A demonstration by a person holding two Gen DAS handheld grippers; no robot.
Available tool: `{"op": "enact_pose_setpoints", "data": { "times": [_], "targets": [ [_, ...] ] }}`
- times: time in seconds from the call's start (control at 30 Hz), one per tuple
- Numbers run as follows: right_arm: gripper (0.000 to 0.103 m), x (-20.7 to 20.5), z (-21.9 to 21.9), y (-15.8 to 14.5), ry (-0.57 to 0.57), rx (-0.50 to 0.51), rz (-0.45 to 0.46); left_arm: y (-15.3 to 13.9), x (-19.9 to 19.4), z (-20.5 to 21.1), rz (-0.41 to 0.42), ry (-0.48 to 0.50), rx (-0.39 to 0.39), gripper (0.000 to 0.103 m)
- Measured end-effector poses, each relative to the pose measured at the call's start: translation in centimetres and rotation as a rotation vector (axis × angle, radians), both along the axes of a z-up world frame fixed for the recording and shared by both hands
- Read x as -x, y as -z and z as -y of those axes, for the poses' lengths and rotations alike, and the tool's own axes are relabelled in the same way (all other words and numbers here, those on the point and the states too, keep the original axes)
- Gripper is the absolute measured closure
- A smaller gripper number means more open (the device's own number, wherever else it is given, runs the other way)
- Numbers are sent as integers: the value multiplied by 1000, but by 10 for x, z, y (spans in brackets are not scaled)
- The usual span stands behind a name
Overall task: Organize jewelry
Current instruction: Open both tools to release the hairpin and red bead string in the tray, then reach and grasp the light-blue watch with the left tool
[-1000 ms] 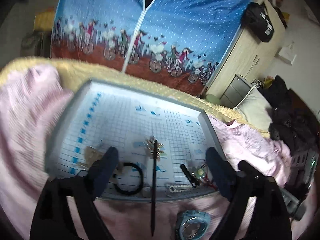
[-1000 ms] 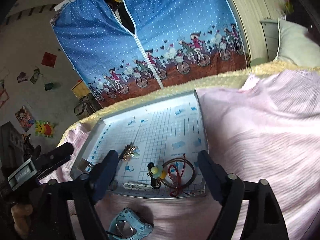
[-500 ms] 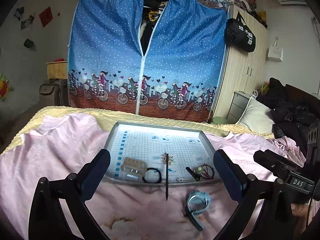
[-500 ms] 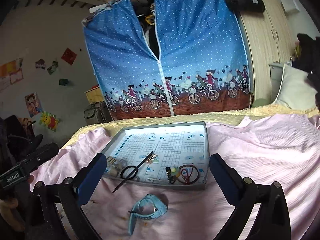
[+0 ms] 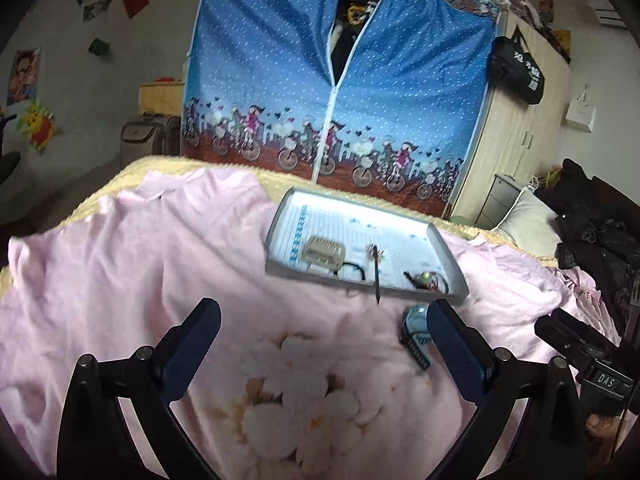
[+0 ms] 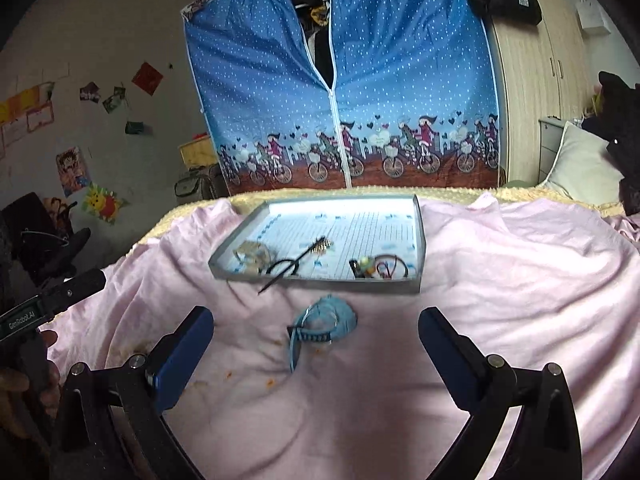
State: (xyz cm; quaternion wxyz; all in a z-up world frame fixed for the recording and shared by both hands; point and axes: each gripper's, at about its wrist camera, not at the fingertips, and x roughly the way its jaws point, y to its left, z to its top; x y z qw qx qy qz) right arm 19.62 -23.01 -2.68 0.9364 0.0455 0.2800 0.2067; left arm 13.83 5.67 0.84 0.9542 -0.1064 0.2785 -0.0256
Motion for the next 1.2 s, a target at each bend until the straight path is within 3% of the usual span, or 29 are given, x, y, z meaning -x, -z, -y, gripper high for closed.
{"op": "enact_pose_setpoints", "data": {
  "times": [0.47,1.2],
  "targets": [
    [0,-7,8,50,67,47,-295,34,-6,15,-223,19,-20,2],
    [0,-22,21,53,84,79,-359,48,-19,37,-254,121,-104,2]
  ]
}}
